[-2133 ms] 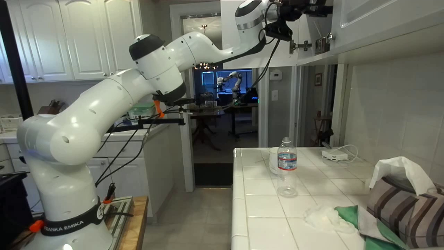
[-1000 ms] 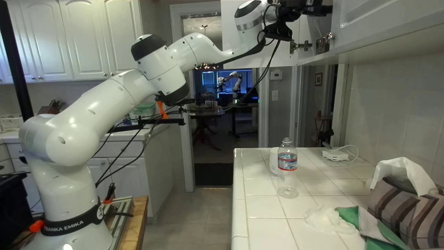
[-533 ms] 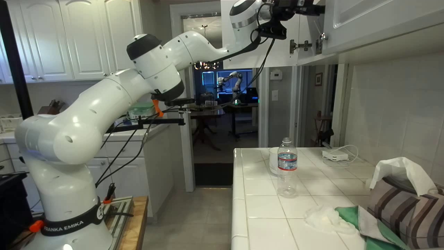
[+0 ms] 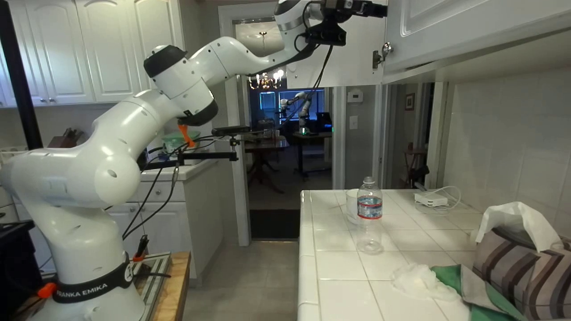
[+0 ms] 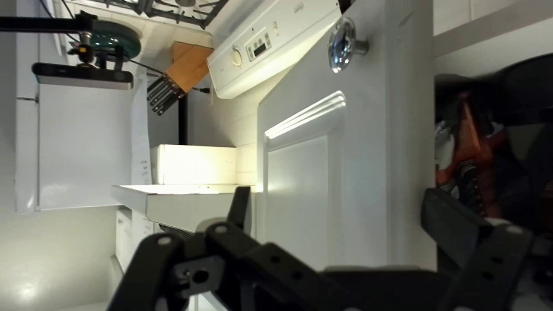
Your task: Move the bottle to the left. Then, open the right door of the wall cabinet, retrieve a cup, and place it on the counter.
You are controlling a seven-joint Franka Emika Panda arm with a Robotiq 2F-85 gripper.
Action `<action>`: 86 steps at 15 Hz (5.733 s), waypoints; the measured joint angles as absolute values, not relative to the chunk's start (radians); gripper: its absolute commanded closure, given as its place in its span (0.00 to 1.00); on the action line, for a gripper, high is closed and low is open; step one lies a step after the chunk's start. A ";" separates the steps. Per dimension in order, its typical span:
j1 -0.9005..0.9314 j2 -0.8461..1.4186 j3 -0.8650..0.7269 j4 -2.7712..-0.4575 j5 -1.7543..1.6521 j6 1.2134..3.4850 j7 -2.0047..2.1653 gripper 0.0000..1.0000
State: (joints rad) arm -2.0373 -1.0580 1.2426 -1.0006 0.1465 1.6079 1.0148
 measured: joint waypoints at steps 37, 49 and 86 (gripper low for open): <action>-0.894 -0.703 0.674 -1.943 -0.410 2.034 1.354 0.00; -0.461 -0.721 0.214 -2.211 -0.413 2.291 1.483 0.00; -0.233 -0.037 0.184 -1.575 -0.575 2.556 0.774 0.00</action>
State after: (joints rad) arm -0.2328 -0.0366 0.1836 -1.5754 -0.5751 2.5558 0.7739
